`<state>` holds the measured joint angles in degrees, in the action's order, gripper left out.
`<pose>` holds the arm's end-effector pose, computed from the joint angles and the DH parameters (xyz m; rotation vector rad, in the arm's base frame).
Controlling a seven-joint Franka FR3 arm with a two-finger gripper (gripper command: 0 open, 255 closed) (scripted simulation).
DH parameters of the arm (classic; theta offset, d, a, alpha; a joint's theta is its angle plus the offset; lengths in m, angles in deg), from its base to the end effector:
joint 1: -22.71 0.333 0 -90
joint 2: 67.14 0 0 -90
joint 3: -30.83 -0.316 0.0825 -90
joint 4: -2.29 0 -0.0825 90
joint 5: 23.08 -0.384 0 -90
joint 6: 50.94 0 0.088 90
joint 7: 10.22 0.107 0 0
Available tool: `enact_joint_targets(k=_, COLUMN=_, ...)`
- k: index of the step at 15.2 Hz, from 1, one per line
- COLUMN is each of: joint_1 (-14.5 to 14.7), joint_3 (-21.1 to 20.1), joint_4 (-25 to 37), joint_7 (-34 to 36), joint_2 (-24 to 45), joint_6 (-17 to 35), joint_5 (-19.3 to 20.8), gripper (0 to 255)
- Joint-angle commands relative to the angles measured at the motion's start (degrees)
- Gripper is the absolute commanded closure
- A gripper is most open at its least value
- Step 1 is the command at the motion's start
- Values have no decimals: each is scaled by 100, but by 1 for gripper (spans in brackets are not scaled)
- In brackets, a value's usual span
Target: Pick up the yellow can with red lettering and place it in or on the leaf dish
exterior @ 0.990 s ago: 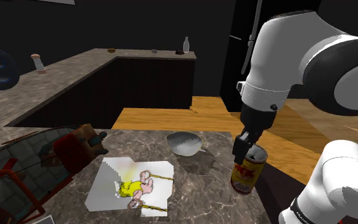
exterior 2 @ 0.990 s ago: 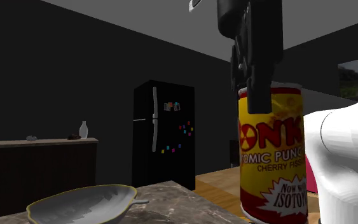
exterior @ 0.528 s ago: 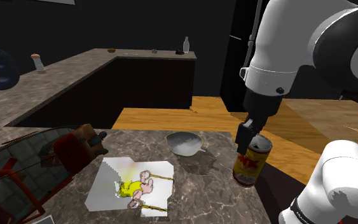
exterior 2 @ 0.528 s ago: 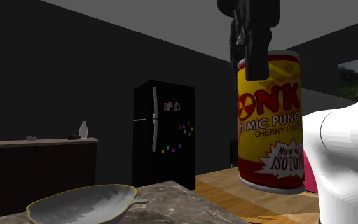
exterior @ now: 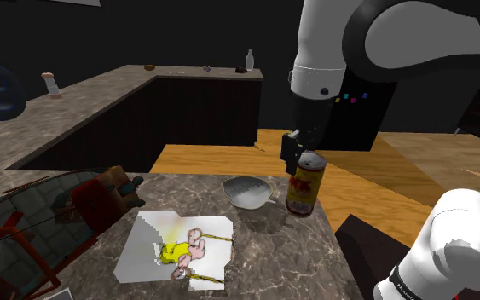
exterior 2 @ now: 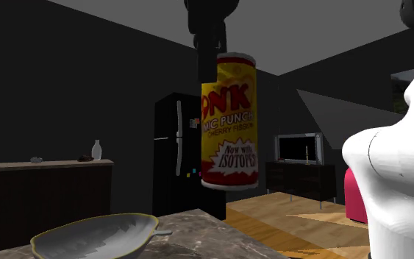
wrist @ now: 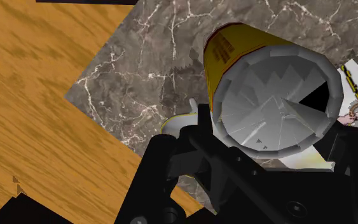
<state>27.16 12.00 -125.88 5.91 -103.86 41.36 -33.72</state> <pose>0.3152 0.1867 0.5865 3.1290 0.0836 -0.0113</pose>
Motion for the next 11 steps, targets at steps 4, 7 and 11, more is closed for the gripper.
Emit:
enact_joint_targets(k=4, joint_1=-283, joint_3=33, joint_4=931, joint_7=-138, joint_2=1072, joint_6=118, joint_5=313, gripper=255)
enact_joint_targets(k=7, joint_1=-417, joint_3=36, joint_4=1568, joint_7=-183, joint_2=1717, joint_6=104, joint_5=505, gripper=255)
enact_joint_targets(k=11, joint_1=-547, joint_3=24, joint_4=2537, joint_7=-208, joint_2=2607, joint_6=-12, joint_5=777, gripper=255)
